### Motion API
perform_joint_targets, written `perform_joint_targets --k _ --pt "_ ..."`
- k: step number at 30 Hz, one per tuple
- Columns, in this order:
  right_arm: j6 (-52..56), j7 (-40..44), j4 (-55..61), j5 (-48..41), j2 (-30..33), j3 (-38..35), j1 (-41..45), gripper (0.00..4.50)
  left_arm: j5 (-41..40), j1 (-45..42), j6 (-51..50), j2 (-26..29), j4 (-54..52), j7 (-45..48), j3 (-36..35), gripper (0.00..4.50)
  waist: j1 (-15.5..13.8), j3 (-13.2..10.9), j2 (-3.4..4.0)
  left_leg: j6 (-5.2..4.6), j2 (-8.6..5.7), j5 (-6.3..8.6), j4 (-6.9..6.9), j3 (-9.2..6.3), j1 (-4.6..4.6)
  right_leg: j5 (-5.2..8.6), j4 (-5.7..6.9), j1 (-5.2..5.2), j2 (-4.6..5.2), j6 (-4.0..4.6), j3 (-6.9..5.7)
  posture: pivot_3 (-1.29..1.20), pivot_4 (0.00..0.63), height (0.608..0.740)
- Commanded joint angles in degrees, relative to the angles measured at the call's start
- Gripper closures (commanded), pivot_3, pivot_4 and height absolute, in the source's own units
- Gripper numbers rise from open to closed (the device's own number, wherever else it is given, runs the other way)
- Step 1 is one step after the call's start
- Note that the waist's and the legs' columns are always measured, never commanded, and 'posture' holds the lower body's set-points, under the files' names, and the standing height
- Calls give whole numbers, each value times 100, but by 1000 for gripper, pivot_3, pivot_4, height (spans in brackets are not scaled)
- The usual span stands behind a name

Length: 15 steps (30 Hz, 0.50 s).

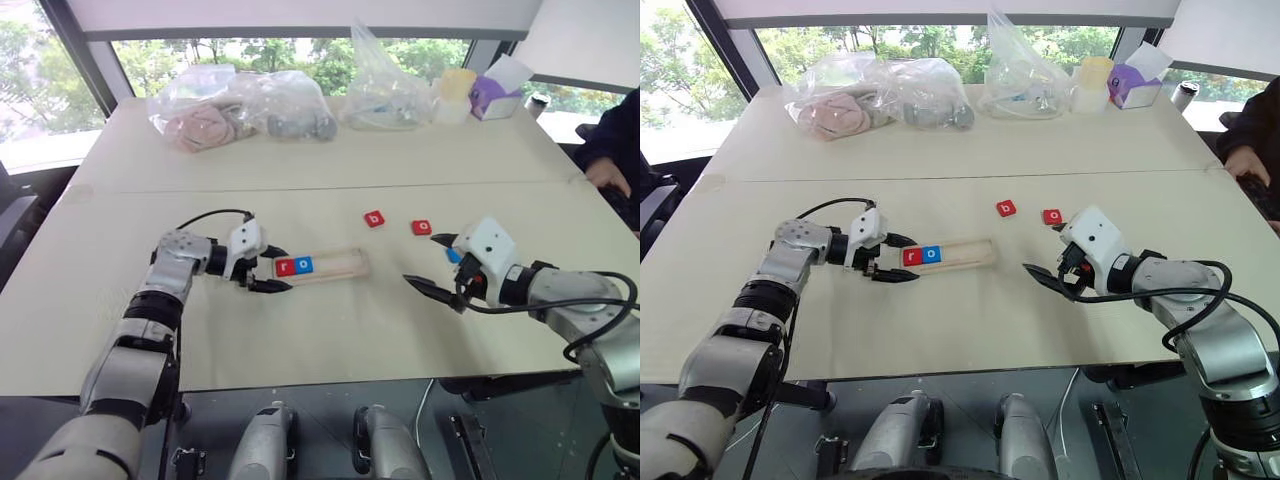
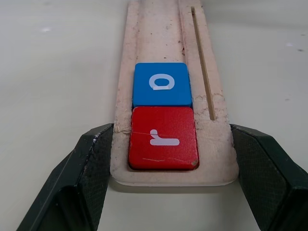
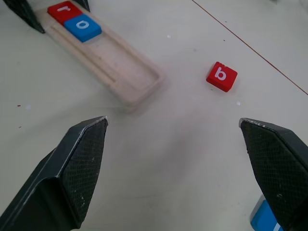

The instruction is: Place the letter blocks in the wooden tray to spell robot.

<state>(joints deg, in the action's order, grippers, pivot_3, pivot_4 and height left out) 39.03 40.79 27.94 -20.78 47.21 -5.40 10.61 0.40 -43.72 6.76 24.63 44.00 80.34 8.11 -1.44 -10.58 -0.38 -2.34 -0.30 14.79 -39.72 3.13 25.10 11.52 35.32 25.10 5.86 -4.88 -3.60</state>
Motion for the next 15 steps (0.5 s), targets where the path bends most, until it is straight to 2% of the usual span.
perform_joint_targets --k 1,15 --pt "-89 -33 117 30 4 -78 65 0 6 340 -384 -172 -479 224 426 1231 -52 1 1 -1 0 1 -1 0 0 1 0 0 0 1 0 0 150 725" --pt "-31 -177 311 12 -59 -115 -108 0 153 533 -835 -142 -1393 -290 703 1231 -91 1 2 -5 0 3 -13 -3 0 2 1 -5 -1 3 0 0 150 725"
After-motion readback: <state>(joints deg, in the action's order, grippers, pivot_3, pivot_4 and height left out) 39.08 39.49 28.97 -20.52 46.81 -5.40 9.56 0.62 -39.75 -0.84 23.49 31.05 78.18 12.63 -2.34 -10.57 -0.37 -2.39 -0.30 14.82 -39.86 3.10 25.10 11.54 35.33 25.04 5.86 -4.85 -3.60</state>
